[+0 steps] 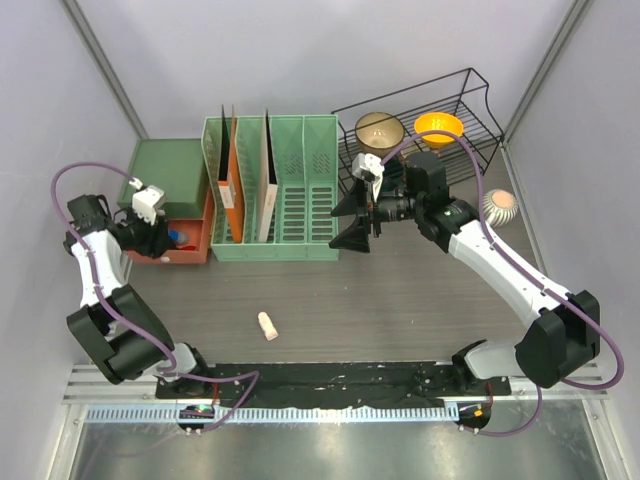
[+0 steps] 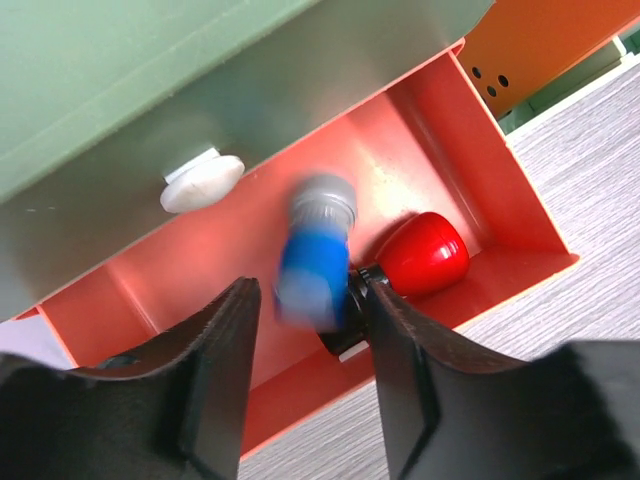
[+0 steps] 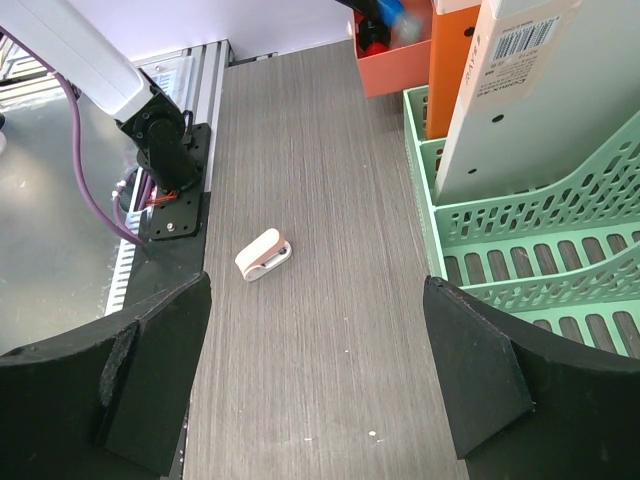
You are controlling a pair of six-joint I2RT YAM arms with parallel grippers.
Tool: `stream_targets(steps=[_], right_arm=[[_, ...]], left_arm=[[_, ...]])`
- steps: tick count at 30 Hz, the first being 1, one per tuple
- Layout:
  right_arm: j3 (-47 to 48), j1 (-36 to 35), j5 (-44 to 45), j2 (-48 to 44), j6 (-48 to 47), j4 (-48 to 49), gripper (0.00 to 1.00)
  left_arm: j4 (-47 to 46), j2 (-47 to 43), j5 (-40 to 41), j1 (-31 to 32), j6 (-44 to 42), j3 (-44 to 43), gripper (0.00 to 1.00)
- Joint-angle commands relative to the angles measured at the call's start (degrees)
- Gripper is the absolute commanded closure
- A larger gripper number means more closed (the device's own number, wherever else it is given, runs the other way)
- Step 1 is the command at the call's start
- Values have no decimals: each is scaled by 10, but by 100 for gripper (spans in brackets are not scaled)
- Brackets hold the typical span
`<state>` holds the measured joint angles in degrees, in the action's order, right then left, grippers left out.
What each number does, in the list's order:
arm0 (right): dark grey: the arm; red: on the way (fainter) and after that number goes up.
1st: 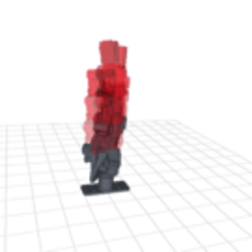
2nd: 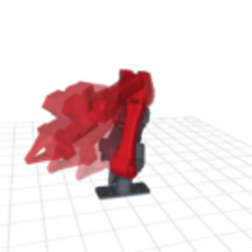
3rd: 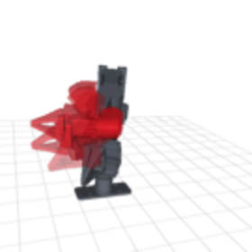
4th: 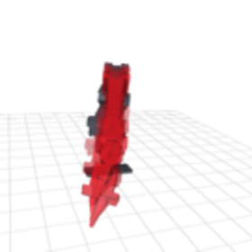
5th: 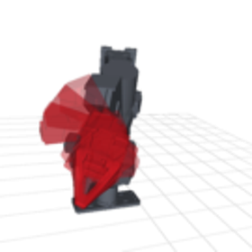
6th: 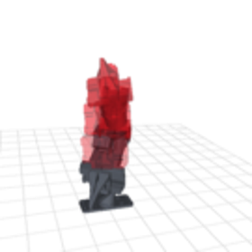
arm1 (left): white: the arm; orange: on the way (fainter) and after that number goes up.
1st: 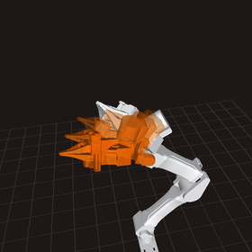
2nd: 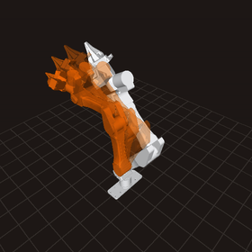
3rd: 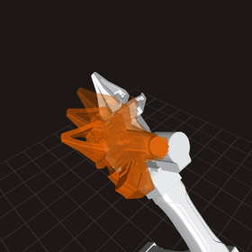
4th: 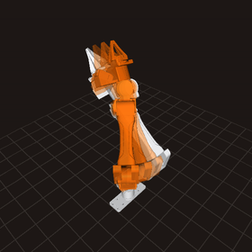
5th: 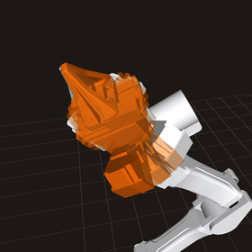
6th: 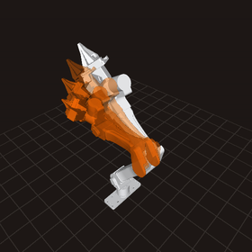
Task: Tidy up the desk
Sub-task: Place the stationery in the drawer.
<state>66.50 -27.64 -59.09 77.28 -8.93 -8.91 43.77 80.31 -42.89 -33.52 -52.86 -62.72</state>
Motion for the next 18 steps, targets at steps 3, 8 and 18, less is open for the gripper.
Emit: stream_targets(steps=[3,8,18], right_arm=[[-2,1,-8,-9,-8,16,8],[-3,1,-7,-10,-9,16,8],[-8,1,-7,-10,-12,16,8]], left_arm=[[-12,5,-13,-3,8,-26,44],[-17,-1,-15,-3,15,-30,41],[-26,-34,-41,-4,66,-54,30]])
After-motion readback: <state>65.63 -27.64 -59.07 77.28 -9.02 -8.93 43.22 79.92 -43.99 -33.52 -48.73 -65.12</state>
